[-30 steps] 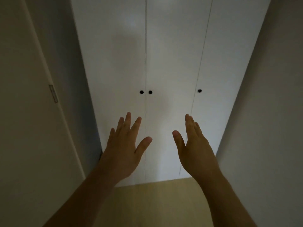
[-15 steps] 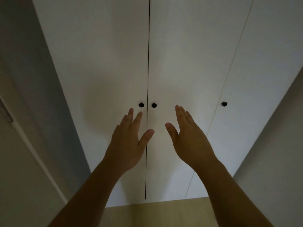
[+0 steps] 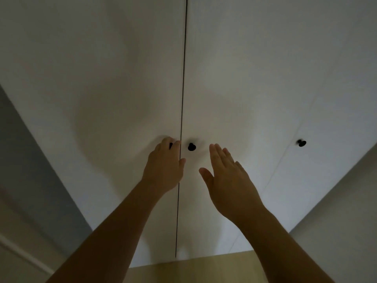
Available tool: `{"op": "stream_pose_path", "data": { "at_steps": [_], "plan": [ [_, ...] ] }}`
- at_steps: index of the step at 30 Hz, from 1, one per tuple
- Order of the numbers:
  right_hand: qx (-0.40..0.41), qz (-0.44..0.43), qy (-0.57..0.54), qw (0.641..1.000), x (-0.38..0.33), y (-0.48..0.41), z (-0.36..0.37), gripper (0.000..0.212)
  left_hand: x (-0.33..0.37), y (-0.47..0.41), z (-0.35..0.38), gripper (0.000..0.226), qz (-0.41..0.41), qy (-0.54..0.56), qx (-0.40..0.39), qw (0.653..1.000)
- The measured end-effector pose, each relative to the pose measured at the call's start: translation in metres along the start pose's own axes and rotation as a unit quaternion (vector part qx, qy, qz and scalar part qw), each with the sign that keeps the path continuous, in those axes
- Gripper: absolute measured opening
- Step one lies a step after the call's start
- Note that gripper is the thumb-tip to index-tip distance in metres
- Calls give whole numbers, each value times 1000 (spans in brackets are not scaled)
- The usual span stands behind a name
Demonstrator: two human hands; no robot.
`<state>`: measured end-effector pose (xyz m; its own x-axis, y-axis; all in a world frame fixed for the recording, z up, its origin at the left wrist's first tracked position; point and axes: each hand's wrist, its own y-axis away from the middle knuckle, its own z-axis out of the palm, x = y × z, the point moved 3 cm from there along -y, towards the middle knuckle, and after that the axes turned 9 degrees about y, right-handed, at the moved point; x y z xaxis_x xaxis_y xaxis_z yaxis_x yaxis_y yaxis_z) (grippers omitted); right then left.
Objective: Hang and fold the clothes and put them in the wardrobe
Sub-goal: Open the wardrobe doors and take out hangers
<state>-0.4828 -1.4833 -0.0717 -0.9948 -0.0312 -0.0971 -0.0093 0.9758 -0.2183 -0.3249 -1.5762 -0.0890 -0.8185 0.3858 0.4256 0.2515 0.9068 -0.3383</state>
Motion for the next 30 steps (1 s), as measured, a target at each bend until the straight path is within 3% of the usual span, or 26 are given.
{"op": "stream_pose_path", "data": {
  "at_steps": [12,20,22,24,27,30],
  "plan": [
    [3,-78,5,997,4,-13,-20,67,8,-1,3,41,-34,36,25,998],
    [-8,-117,-20,993,9,-3,-18,65,22,45,-7,19,-45,44,89,994],
    [-8,-131,-56,990,7,-1,-20,65,24,59,-12,19,-58,49,105,992],
    [-50,-125,-161,978,-2,-2,-23,63,24,75,-17,17,-78,62,118,988],
    [-161,-101,-337,922,-29,-6,-27,54,21,100,-24,14,-99,80,143,982],
    [-149,-139,-351,914,-55,-7,-27,40,19,121,-31,11,-119,90,163,975]
  ]
}}
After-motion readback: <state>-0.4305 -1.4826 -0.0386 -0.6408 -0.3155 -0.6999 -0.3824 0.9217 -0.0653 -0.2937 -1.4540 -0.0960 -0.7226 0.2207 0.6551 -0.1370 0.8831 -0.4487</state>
